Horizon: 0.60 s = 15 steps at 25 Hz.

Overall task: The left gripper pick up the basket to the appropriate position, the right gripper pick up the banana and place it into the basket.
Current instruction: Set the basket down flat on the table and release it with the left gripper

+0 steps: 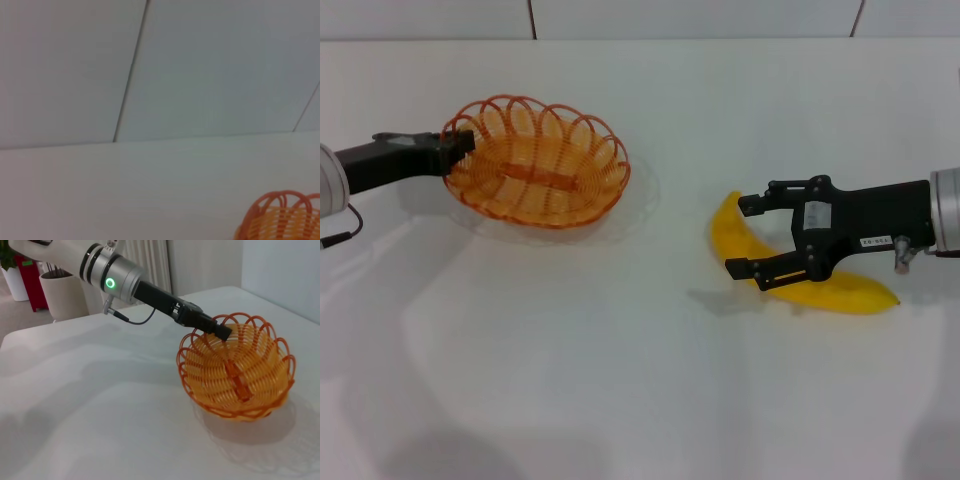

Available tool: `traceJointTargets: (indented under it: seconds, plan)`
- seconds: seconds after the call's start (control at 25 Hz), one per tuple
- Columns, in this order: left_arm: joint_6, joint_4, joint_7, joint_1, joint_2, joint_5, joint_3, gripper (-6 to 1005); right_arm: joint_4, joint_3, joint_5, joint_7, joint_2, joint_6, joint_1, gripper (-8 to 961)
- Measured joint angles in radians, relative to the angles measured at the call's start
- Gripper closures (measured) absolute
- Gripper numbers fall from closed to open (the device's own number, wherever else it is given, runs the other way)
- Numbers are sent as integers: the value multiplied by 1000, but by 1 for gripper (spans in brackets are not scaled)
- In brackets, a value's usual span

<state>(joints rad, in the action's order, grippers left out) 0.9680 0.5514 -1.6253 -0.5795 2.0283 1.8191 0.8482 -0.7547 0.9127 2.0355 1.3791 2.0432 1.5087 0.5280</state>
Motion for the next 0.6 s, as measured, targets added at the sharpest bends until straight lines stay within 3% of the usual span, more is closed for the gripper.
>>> traceJointTargets:
  seconds: [0.6]
  plan:
    - [-26,-71,69,-1,-1,-60,0,865,12,0,1,0,0,1,8,63]
